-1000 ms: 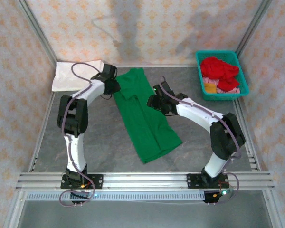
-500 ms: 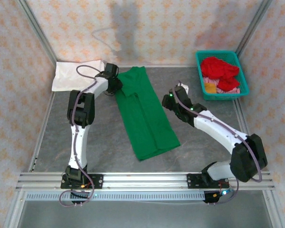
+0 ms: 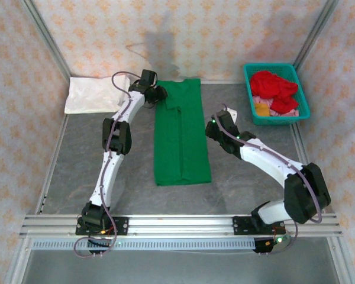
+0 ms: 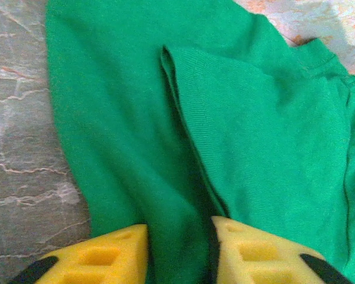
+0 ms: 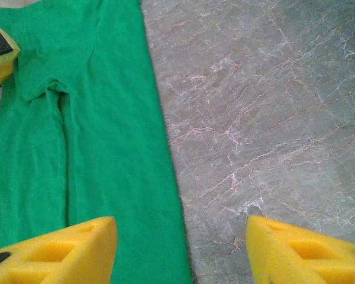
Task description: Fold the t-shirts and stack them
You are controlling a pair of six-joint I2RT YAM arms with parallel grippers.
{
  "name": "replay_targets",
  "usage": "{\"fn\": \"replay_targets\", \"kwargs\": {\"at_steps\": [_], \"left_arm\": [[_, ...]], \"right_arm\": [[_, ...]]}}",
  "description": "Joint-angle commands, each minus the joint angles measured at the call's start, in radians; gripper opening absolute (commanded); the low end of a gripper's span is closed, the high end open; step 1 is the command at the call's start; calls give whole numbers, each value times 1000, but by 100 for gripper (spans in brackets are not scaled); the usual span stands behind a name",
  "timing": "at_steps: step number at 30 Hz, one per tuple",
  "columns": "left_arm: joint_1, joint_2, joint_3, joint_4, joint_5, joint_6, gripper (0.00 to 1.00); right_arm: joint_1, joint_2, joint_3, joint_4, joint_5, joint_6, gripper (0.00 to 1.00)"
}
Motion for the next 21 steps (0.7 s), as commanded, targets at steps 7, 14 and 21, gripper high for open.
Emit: {"fn": "replay_targets", "kwargs": {"at_steps": [7,14,21], "left_arm": [[53,-260,-164,-134,-1,-18,57],[39,-982,-1088,344,-72,-53,74],[-25,-1457,-1760,468,47,1,67]], "right_arm": [[-5,3,60,-20,-21,-55,64],[-5,-30,24,0,-160,-75,64],[-3,-192,-268,161,-512,83,63]]}}
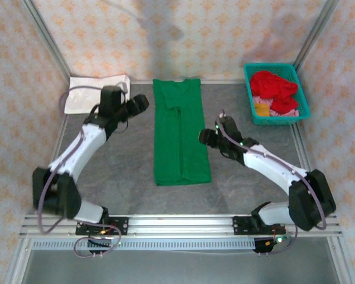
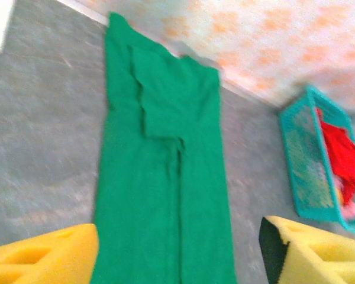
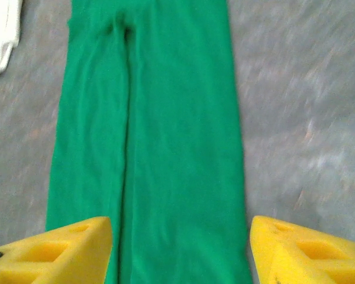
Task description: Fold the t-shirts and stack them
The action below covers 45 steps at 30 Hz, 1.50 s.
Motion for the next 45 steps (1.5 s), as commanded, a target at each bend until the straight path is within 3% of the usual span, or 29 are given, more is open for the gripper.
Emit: {"fn": "replay_targets", "kwargs": {"at_steps": [1,3,6,11,17,27,35,45], "left_arm": [[-15,-73,-256,25,95,18,64],[-30,-168,-409,54,174,-4,58],[-75,-288,-551,28,208,-45,57],[-138,-312,-608,-51,215,-62,56],[-234,-239,-617,-38,205,-85,53],[-334,-99,-603,38,171,-122,43],[-358,-52,-592,64,133,-132,36],[-359,-42,-528,55,150,-127,38]], "right_arm": [[-3,-104,-141,87,-194,99,63],[-3,-179,-214,78,-212,123,62],[-3,-234,-293,80,-225,146,62],[-3,-215,-335,97,-211,156,62],[-3,-121,-316,104,-224,145,62],[-3,-117,-322,111,-193,139,62],[-3,-79,-345,135,-208,143,61],[0,-79,-372,144,-206,146,61]]}}
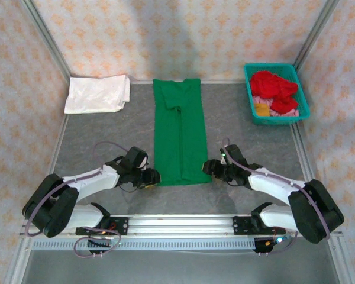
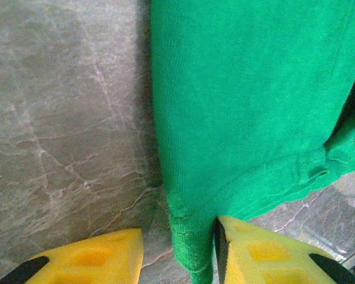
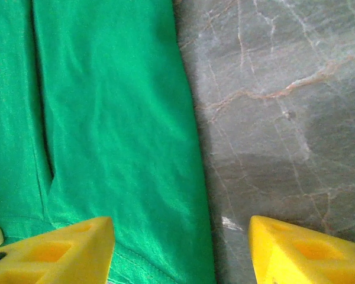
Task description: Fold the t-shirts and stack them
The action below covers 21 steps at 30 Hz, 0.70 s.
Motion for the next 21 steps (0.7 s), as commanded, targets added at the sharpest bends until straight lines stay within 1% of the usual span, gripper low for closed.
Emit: {"fn": "replay_targets", "kwargs": {"at_steps": [1,8,13,21], "left_arm": [[-19,27,52,98,-2,7,38],[-19,24,69,93,-18,10,34],[-18,47,94,61,-29,24,32],[-19,60,81,54,-39,23,22]], "right_arm": [[1,7,-6,22,9,8,61],[3,20,-5,28,8,5,61],[5,19,-6,24,8,6,61],[22,15,-21,39,-26,47,60]]}}
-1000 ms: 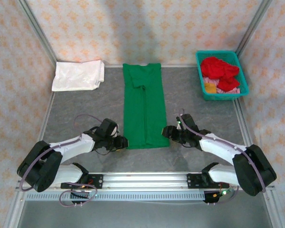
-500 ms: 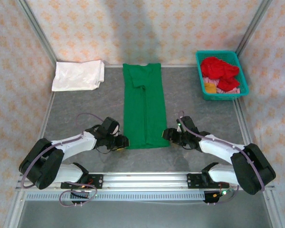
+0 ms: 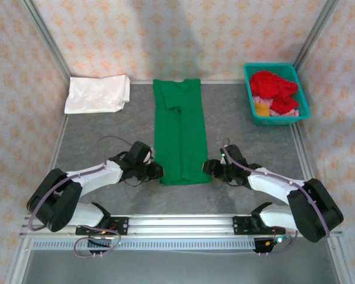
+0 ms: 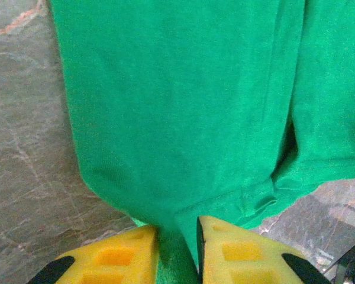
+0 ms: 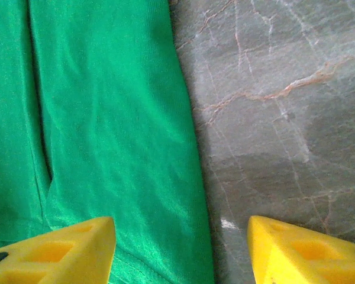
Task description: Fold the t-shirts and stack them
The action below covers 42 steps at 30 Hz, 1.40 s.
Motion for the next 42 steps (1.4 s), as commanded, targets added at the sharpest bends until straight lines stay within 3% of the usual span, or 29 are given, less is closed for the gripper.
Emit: {"fn": "replay_targets", "kwargs": {"at_steps": [1,17,20,28,31,37,42], "left_arm": [[-6,0,6,-5,-37,21,20],[-6,-38,-71,-12,-91,17,7],[-5,-43,-85,2,-101,16,7],[-6,-37,-107,40,-104,10,4],[-6,-39,-112,46,-115,10,3],[-5,-57,-147,66,-121,-2,0],[-26,-162,-121,-91,-182,36,0]], "right_arm": [[25,3,-20,23,-30,35,59],[92,-1,-26,29,-17,111,51],[101,4,-24,34,-17,122,42],[119,16,-28,87,-25,158,31],[120,32,-26,82,-21,156,18],[121,42,-30,65,-12,144,1],[151,13,-23,27,-44,136,0]]}}
